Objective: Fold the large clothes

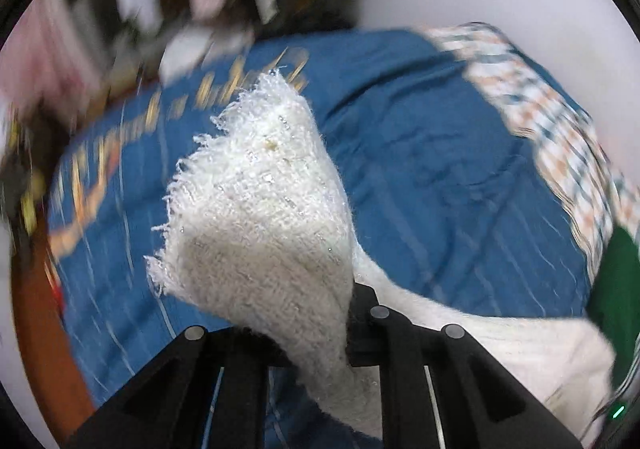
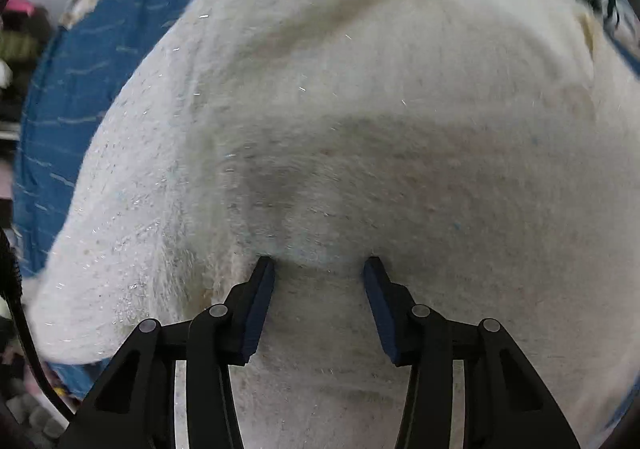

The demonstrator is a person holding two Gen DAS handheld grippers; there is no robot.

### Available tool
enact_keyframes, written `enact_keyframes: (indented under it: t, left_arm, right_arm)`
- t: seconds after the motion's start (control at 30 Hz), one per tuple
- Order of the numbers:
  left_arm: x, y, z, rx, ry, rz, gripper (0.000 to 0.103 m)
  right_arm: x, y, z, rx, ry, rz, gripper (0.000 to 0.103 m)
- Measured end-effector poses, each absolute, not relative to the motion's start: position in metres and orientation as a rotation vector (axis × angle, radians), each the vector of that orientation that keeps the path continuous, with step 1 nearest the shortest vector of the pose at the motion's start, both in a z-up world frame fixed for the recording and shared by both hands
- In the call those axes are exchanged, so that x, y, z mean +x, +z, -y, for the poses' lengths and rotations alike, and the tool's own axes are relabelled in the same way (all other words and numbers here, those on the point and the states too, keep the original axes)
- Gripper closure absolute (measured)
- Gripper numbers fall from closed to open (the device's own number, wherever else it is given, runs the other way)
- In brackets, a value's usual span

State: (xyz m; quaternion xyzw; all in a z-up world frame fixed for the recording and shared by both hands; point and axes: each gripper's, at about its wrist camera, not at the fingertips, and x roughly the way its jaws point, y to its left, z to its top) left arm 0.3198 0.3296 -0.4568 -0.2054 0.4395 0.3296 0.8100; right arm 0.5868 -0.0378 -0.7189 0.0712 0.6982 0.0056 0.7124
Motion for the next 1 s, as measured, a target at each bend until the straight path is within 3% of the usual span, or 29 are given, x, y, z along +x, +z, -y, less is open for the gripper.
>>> enact_keyframes:
  t: [0.07, 0.17, 0.4, 0.63, 0.87, 1.0]
  left_arm:
    - [0.329, -0.430, -0.308, -0.315, 0.657, -0.889, 0.094]
    - [0.340, -0.395, -0.268, -0.165, 0.571, -0.826, 0.094]
    - [0.355, -0.359, -0.145, 0.014, 0.303, -0.797, 0.094]
    - [0.356, -0.367, 0.025, 0.066, 0.002, -0.873, 0.095]
    - [0.358, -0.426, 0.190, 0.177, -0.196, -1.027, 0.094]
    - [0.358, -0.488, 0.241, 0.292, -0.192, -1.167, 0.084]
  right_arm:
    - [0.579, -0.699, 0.040, 0.104, -0.002, -1.504, 0.052]
    - [0.563, -0.674, 0.051, -0.004, -0.075, -1.435, 0.018]
    - [0.528, -0.651, 0.108, 0.008, -0.188, -1.364, 0.018]
    - [0.483, -0.626, 0.249, 0.202, -0.311, -1.350, 0.018]
    - [0.418, -0.626, 0.388, 0.288, -0.469, -1.380, 0.017]
    - [0.387, -0.639, 0.434, 0.384, -0.466, -1.404, 0.017]
